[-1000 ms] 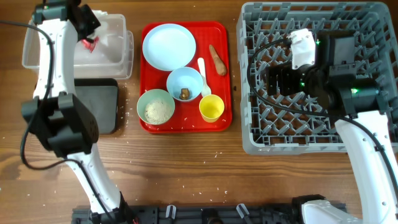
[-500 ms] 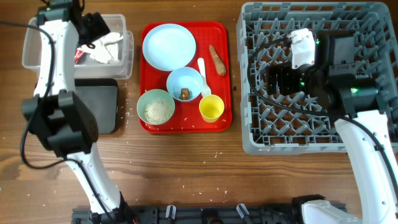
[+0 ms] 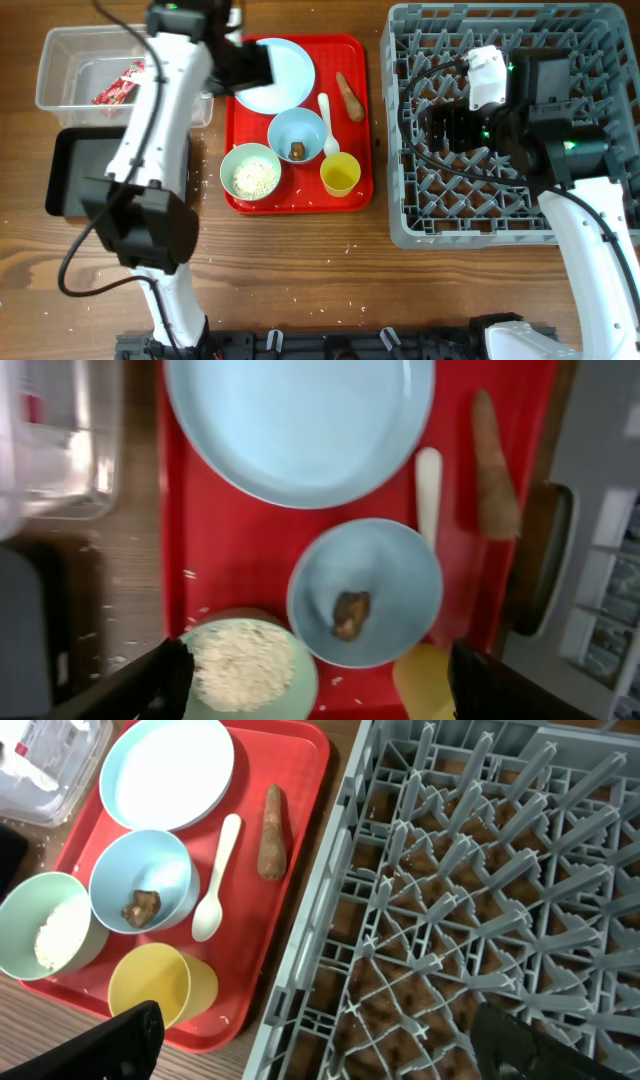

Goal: Sort waste into correct bins and load items into the dishwasher rack
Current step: 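Grasp the yellow cup with the right gripper and lift it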

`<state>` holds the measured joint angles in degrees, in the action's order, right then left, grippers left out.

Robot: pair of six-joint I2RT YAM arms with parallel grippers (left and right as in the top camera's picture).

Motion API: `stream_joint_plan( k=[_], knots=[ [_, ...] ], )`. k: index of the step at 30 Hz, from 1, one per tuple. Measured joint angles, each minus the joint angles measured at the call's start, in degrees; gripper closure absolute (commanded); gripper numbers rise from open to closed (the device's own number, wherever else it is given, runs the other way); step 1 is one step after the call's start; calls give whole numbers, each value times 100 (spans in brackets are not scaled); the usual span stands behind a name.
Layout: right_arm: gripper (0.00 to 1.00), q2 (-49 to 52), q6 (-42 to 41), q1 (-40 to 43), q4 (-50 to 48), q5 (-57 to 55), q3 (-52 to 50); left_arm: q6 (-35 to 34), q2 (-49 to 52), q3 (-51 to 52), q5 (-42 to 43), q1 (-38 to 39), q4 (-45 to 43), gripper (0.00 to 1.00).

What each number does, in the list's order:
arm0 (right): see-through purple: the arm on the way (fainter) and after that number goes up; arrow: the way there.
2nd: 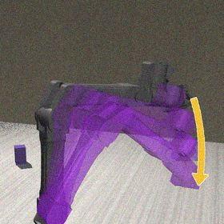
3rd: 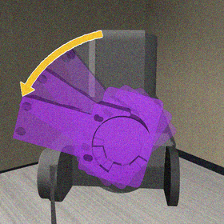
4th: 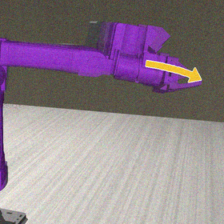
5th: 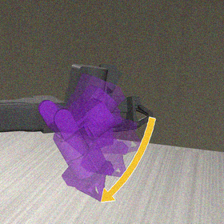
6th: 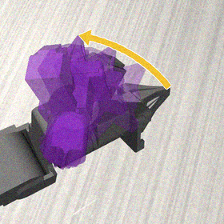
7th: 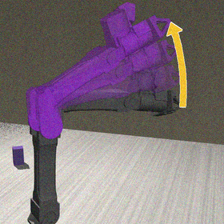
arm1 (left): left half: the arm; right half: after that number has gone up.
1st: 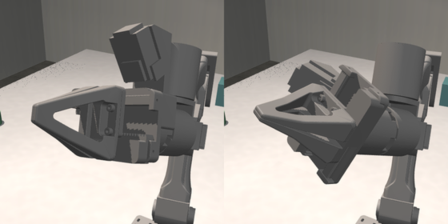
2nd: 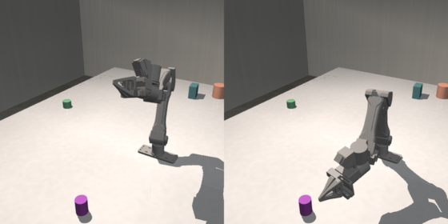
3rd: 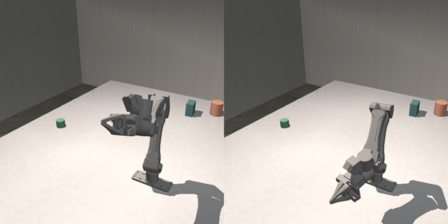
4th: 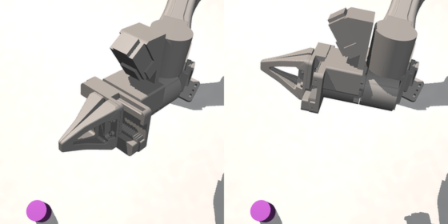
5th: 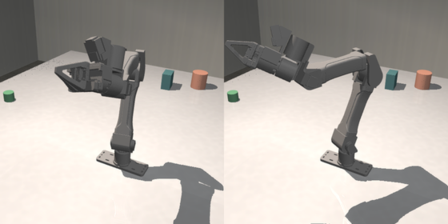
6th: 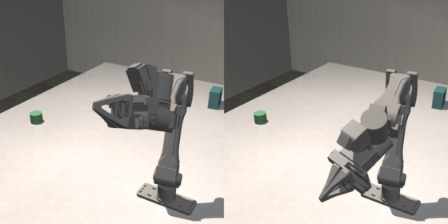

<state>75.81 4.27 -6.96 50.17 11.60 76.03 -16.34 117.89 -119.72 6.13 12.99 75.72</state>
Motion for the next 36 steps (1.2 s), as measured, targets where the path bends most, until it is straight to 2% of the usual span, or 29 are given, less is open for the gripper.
stream_joint_plan(
  k=[3,9,16,22,26,30,36],
  knots=[
    [0,0,-39,0,2,0,0,-125,2,0,4,295,50,28],
    [0,0,-57,0,2,0,0,-153,0,334,483,944,302,28],
    [0,0,-57,0,4,0,0,-188,13,1770,761,1585,-367,42],
    [0,0,-59,0,4,0,0,-212,13,2236,839,1781,-935,54],
    [0,0,-94,0,4,0,0,-363,13,2426,813,1945,-1239,71],
    [0,0,-125,0,4,0,0,-452,13,2575,658,1958,-1239,96],
    [0,0,-210,0,4,140,0,-553,13,2577,627,1864,-1237,96]
  ],
)
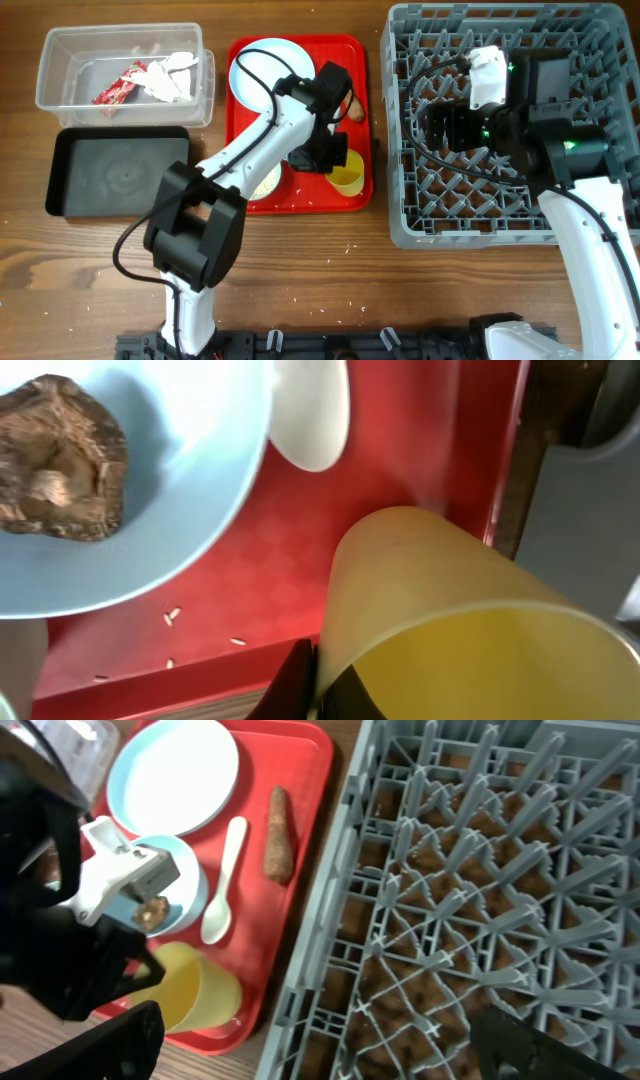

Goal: Sort waste into correct bins and load items into the dishwasher rack
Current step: 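Grasp the yellow cup with the right gripper and lift it, then place the yellow cup upside down in the dish rack with the right gripper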

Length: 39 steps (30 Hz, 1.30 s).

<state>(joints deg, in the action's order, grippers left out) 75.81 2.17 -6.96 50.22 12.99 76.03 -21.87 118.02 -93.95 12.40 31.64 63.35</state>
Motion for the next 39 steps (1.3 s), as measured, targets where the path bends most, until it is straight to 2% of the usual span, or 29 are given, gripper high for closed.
stream_joint_plan(
  k=[5,8,15,18,20,25,28,32,39],
  knots=[
    [0,11,-48,0,-9,664,0,76,-87,-28,844,-518,-9,96],
    [0,133,-66,0,-269,1412,-2,273,-361,-57,1937,-1091,-153,96],
    [1,979,-81,0,-1801,3821,-26,756,-826,-149,5040,-2249,-219,96],
    [2,1373,-94,0,-2514,4800,-46,811,-826,-149,5895,-2428,-219,96],
    [7,1591,-90,0,-2859,5471,-57,831,-826,-149,6472,-2448,-240,96],
    [15,1722,-103,-136,-3322,6142,-61,833,-826,-149,7020,-2448,-260,96],
    [18,1727,-125,-321,-3602,6258,-66,835,-826,-149,7165,-2448,-260,96],
    [27,1753,-380,-470,-4124,6288,-68,872,-826,-149,7300,-2382,-260,96],
    [28,1766,-544,-474,-4299,6297,-68,920,-826,-149,7322,-2273,-258,96]
  ],
)
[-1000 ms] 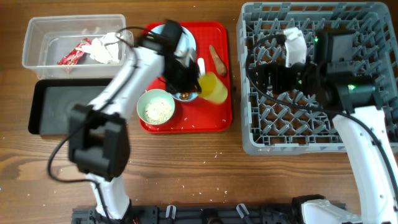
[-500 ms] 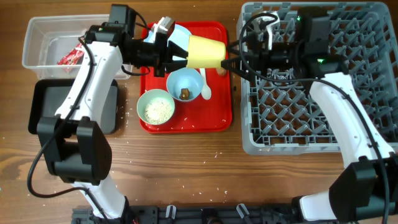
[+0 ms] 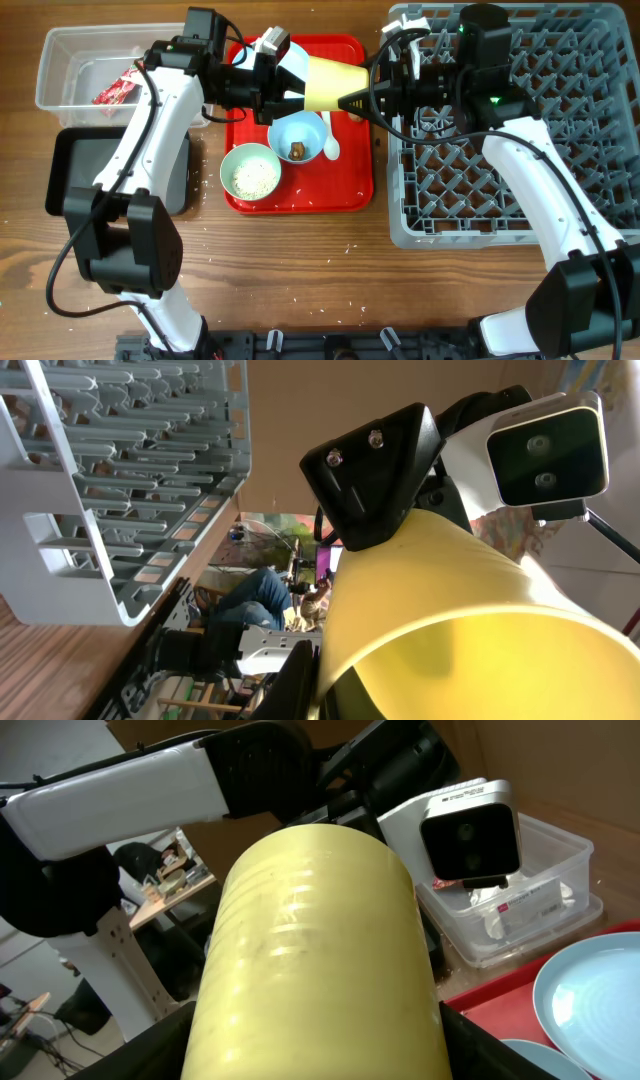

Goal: Sort waste into correct bins and load items into the dishwasher rack
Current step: 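Place the yellow cup upside down in the dish rack with the right gripper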

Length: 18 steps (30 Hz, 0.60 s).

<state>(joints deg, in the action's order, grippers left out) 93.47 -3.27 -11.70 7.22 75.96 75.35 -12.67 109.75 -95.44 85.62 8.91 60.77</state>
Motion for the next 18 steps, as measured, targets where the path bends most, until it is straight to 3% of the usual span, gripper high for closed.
stream_joint_plan(
  k=[2,4,7,18],
  knots=[
    [28,7,-17,0,-46,11,0,4,0,0,9,-2,-2,96],
    [35,7,-17,0,-52,13,0,20,0,0,22,-2,-2,96],
    [54,9,-85,0,-79,11,0,46,0,0,20,-2,-4,95],
    [78,9,-219,109,-197,7,0,118,0,0,17,0,-20,65]
  ],
)
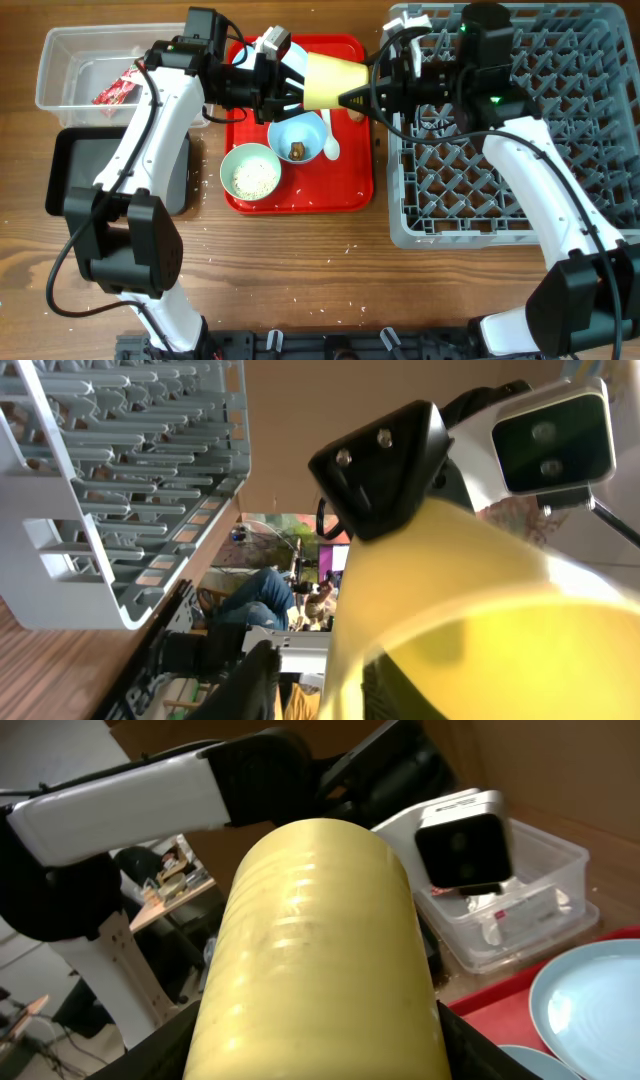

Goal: Sort waste into correct bins and load items into the dishwasher rack
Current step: 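Place the yellow cup upside down in the dish rack with the right gripper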

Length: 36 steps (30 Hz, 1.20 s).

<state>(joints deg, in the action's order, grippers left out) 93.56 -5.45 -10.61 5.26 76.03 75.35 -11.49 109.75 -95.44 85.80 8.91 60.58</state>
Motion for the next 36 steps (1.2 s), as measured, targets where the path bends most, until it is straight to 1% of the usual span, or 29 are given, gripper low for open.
stream_joint_plan(
  k=[2,6,9,13,15,17,19,22,25,27,29,32,36],
  knots=[
    [78,0,-203,168,50,-173,0,-4,0,0,-26,0,2,64],
    [78,-2,-522,496,535,-946,0,-7,0,0,-269,0,0,61],
    [78,-2,-601,660,1261,-1847,7,-9,0,0,-870,11,0,61],
    [78,-42,-610,662,2503,-3051,87,-9,0,0,-2127,11,-2,61],
    [78,-168,-581,662,3467,-3735,247,-11,0,0,-2872,11,0,62],
    [78,-319,-560,645,4295,-4301,437,-11,0,0,-3390,11,-4,62],
    [78,-487,-557,553,5300,-4935,739,-15,0,0,-4109,11,-2,61],
    [78,-597,-610,245,6332,-5665,1056,-59,0,0,-5077,11,0,60],
    [78,-603,-826,-127,7222,-6378,1104,-83,0,0,-5685,11,0,60],
    [78,-590,-1134,-439,7772,-6940,1104,-83,0,0,-6024,11,0,59],
    [78,-546,-1351,-560,7978,-7276,1097,-83,0,0,-6218,11,-2,59],
    [78,-483,-1596,-579,7921,-7654,922,-87,0,0,-6411,11,0,59],
    [78,-452,-1727,-579,7543,-7788,544,-87,0,0,-6520,11,-2,59]
  ],
)
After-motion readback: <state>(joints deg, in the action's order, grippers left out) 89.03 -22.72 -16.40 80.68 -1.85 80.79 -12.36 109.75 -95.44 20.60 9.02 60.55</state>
